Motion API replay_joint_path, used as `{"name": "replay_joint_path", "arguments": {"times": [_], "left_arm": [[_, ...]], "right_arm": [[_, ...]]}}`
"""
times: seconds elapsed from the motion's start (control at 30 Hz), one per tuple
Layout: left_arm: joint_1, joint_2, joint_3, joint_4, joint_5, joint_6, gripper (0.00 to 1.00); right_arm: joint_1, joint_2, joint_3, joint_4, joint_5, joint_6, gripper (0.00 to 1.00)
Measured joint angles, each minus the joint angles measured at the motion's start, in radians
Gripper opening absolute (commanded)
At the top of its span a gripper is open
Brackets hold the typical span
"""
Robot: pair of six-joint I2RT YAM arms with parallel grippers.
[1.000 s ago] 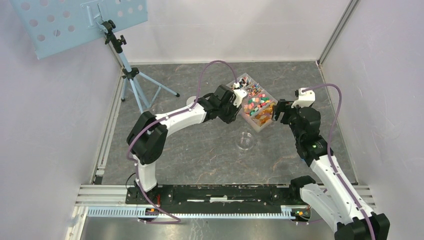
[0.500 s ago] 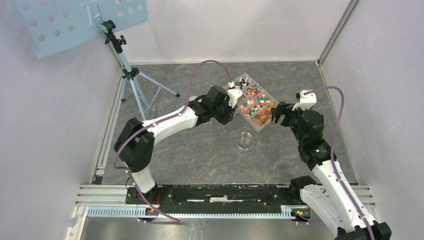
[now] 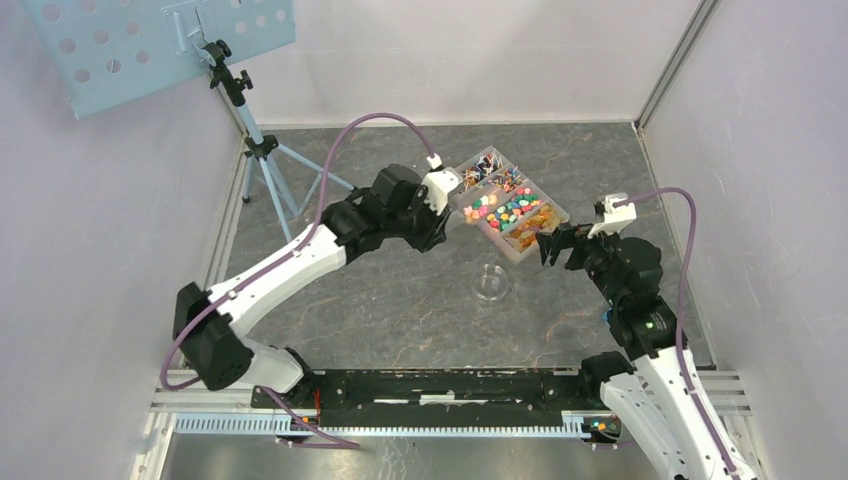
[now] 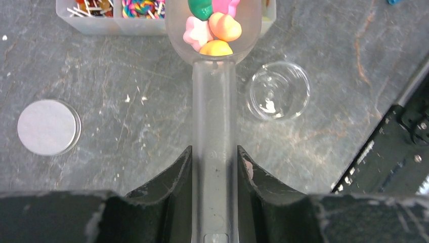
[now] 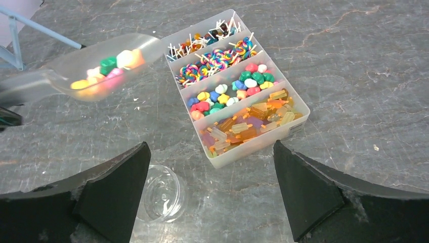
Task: Pack the candies
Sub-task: Place the fake candies in the packing bottle.
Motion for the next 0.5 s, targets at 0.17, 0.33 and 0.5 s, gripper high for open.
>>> {"name": "replay_joint_path", "arguments": {"times": [0.17,0.33,0.5], "left_arm": [[0.000,-0.093,0.002,-0.122,0.023,-0.001,0.02],[-0.011,-0.166,0.002,-0.222,0.022,-0.002,0.02],[-0.035,-0.227,-0.011,-0.271,0.019,-0.011,0.02]], "right_arm": [[0.000,-0.071,0.000,-0.046,-0.016,-0.008,0.98],[0.000,-0.125,-0.001,-0.057,-0.023,-0.008,0.98],[0.000,-0.113,-0.002,-0.073,-0.019,-0.018,0.98]]}}
